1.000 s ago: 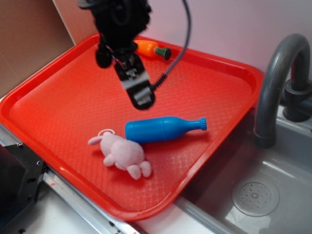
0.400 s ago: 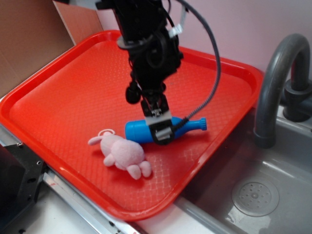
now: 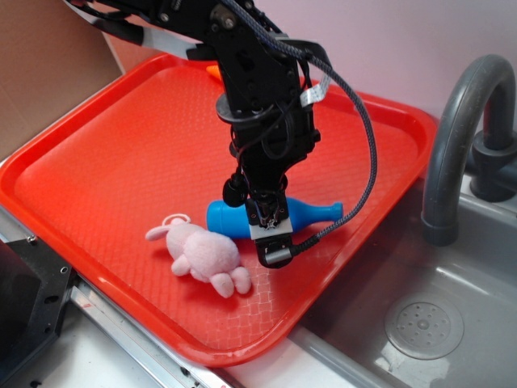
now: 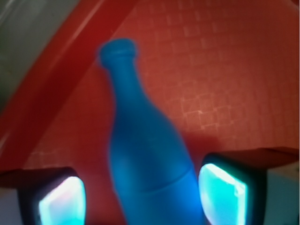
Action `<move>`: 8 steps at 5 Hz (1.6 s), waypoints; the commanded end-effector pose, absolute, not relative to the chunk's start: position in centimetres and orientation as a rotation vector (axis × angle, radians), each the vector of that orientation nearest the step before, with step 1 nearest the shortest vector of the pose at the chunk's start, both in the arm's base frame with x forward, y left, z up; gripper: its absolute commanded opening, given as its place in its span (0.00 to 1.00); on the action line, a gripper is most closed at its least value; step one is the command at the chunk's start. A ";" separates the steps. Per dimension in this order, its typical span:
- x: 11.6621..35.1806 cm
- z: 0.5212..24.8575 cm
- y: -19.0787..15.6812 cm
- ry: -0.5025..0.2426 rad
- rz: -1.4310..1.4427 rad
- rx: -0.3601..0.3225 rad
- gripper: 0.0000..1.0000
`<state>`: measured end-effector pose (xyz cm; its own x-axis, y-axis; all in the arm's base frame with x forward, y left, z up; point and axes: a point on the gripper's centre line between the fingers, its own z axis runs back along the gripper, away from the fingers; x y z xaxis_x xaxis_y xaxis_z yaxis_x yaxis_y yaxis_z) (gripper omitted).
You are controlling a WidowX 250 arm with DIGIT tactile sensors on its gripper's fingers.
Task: Grab the blue bottle.
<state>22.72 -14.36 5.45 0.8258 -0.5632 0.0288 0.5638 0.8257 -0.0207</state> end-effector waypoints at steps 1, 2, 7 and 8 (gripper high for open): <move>22.2 4.1 -14.4 -0.001 -0.596 0.020 1.00; 22.1 3.7 -14.4 0.001 -0.598 0.029 0.00; 26.0 19.5 -4.9 -0.176 -0.001 0.077 0.00; 24.0 21.3 -3.2 -0.190 0.252 0.056 0.00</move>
<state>25.35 -2.67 19.86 0.9652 0.2175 0.1448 -0.2275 0.9722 0.0557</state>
